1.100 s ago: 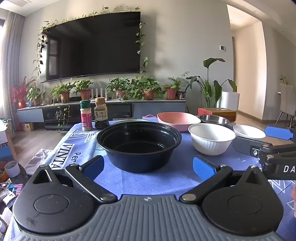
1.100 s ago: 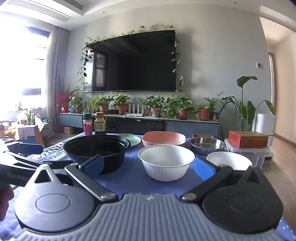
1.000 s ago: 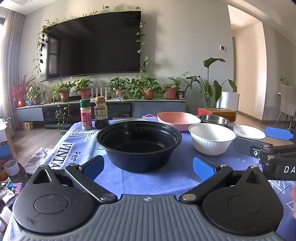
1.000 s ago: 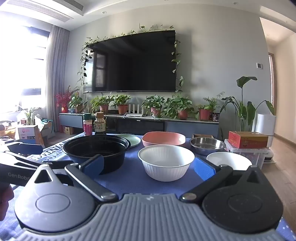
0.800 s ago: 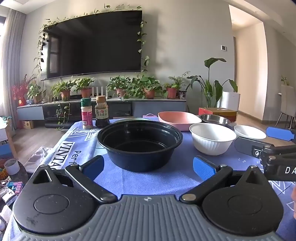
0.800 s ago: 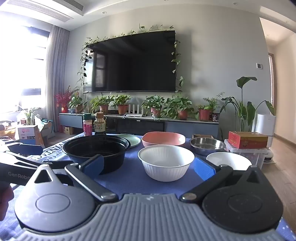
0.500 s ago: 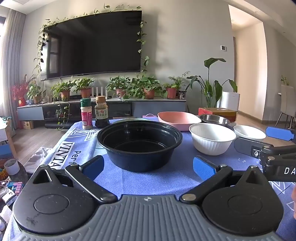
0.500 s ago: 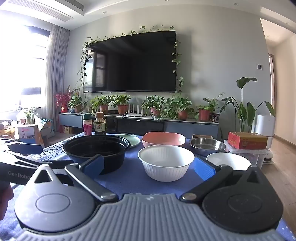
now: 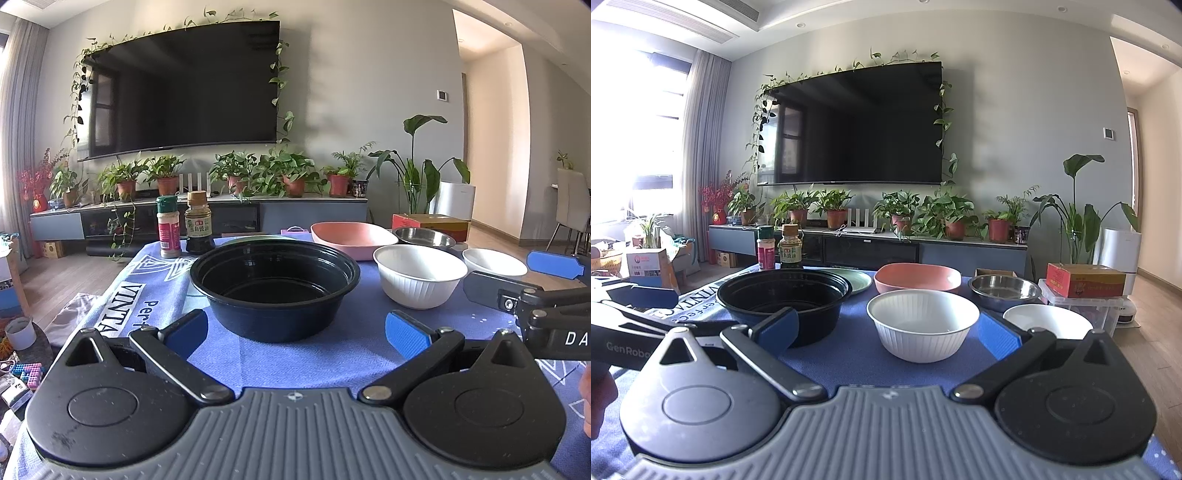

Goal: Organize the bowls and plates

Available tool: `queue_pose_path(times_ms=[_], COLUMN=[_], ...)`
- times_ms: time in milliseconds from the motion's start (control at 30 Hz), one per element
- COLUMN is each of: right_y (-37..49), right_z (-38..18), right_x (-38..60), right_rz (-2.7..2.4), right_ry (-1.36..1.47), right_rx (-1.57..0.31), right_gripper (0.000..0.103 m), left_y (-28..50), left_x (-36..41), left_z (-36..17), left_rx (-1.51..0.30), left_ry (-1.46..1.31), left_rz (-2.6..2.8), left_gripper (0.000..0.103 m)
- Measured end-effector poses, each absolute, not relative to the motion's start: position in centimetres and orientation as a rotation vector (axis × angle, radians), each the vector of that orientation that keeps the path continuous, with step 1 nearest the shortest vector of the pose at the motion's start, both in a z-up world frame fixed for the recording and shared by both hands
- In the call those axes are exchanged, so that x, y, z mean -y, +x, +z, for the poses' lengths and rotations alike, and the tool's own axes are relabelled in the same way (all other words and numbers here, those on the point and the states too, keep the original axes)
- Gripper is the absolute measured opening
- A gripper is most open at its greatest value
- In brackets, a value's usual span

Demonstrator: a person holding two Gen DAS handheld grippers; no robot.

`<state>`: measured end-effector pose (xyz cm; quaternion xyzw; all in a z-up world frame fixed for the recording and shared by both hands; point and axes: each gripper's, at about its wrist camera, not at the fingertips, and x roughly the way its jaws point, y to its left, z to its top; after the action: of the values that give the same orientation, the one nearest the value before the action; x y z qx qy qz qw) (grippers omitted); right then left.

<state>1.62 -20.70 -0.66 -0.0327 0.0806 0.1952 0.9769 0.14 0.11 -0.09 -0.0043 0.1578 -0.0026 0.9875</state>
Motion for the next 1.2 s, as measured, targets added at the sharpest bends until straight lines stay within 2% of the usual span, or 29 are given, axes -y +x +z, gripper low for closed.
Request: queue_pose_path(times_ms=[1200], right_y=[1.56], right_z=[-0.63], right_x=[20.66], right_rz=[0.4], right_ry=[-0.065], right_rx=[-0.158], right_gripper=[0.089], left_y=[-0.47], left_x=[-0.35], left_z=[0.1], left_rx=[-0.29], left_ry=[-0.022], left_rz=[-0.008], left_gripper=[0.103])
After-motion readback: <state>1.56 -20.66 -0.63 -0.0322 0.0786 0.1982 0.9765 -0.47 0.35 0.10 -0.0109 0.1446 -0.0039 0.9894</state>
